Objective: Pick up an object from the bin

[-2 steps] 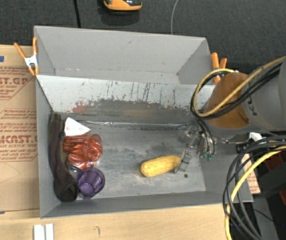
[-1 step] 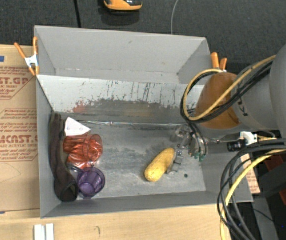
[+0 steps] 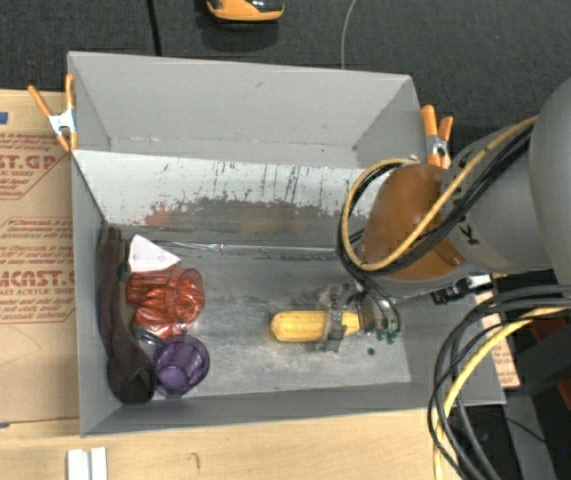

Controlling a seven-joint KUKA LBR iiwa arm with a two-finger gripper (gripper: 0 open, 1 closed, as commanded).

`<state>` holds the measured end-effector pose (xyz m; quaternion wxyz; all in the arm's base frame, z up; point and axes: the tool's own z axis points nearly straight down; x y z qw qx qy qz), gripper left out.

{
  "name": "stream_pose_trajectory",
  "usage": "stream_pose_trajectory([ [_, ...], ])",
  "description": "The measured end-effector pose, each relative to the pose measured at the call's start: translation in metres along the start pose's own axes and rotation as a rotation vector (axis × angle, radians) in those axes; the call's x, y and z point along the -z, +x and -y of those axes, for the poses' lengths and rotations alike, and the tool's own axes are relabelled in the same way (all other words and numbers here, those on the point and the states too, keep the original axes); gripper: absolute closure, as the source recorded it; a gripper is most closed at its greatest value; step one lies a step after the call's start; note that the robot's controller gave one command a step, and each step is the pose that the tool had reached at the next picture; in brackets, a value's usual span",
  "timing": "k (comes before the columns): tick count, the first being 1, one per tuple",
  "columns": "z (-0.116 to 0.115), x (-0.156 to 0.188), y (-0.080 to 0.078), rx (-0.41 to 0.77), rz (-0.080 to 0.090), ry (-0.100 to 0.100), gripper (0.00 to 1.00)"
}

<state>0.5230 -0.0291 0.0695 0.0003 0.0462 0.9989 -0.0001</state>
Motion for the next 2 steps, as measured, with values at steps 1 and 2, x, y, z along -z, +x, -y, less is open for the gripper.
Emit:
stream_pose_trajectory([
  [1,0.0,0.0,0.0,0.0,0.0,0.0,1.0],
  [2,-0.009,0.186,0.005,-0.019,0.009,-0.002,1.0],
])
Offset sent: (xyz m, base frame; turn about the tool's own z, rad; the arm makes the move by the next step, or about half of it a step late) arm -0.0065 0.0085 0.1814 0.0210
